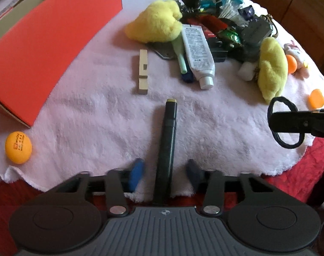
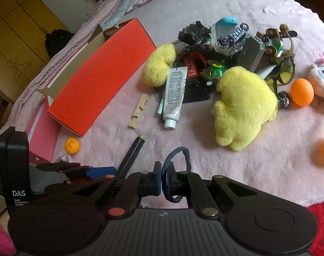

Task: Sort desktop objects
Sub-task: 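Carry the black marker and the blue strap over the shoebox with both grippers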

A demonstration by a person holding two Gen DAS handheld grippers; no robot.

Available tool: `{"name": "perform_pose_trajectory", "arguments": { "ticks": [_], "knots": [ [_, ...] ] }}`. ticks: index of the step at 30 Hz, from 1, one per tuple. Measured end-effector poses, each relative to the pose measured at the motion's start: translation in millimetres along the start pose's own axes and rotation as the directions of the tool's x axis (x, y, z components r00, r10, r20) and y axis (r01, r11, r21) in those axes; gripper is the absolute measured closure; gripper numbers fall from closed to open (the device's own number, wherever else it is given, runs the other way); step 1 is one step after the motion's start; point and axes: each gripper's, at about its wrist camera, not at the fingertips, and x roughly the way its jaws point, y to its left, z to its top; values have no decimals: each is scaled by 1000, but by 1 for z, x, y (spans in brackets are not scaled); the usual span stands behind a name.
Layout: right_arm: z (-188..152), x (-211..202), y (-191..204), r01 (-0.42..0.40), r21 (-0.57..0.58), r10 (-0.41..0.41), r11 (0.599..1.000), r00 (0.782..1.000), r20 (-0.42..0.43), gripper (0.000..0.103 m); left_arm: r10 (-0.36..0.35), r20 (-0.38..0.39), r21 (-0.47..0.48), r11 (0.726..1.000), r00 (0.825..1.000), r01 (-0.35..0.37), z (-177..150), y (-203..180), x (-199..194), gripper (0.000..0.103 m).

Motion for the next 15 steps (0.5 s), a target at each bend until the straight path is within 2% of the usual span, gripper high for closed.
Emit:
{"name": "perform_pose_trajectory", "arguments": {
  "ticks": [6, 10, 15],
  "knots": [
    [0, -1, -1, -2, -4, 2, 1000, 1000, 3, 97, -33, 26, -26, 999, 999, 34, 4, 0, -16, 87],
    [1, -3, 3, -7, -22, 7, 1000, 1000, 9, 97, -40, 84, -39, 998, 996, 43, 10, 1, -39, 87],
    [12, -5, 15, -24, -62, 26, 998, 999, 21, 97, -13, 169, -50, 999, 986, 22, 25, 7, -65, 87]
  ]
}}
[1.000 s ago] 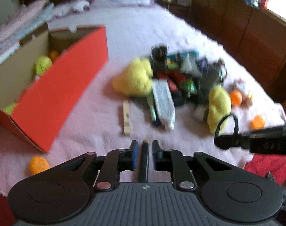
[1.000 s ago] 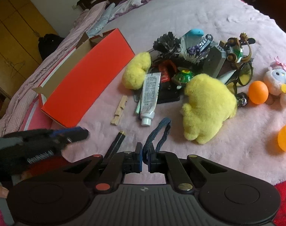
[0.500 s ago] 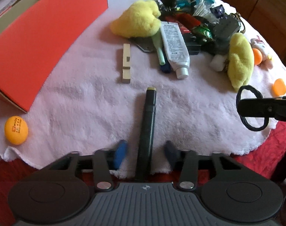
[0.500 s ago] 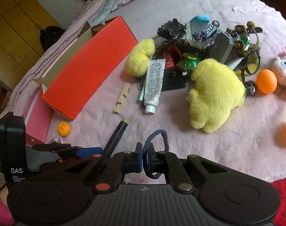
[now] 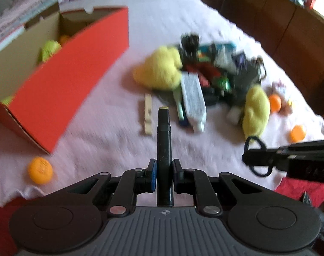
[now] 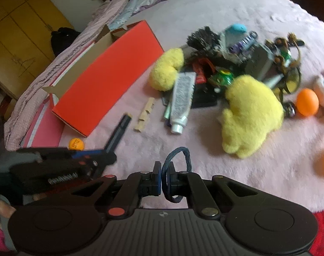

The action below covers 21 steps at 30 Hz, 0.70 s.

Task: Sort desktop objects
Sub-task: 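Carry the black marker and the blue strap over the shoebox with both grippers, then open both grippers inside the shoebox to drop the marker and strap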

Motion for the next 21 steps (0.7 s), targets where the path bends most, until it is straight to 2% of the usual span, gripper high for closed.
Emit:
{"name": "perform_pose_trajectory", "arguments": {
  "ticks": [6, 12, 17, 21],
  "knots": [
    [30, 0, 25, -49, -68, 51, 996, 998, 35, 97, 64, 74, -7, 998, 995, -64, 22, 9, -13, 87],
    [74, 4, 64, -91, -177, 106, 980, 992, 75, 97, 107, 137, -35, 994, 985, -103, 46, 30, -27, 87],
    [121, 13, 102, -124, -269, 159, 955, 981, 113, 97, 161, 211, -90, 985, 964, -145, 79, 63, -48, 87],
    [161, 30, 135, -177, -317, 221, 932, 969, 109, 97, 225, 238, -133, 971, 945, -197, 107, 94, -53, 87]
  ]
}}
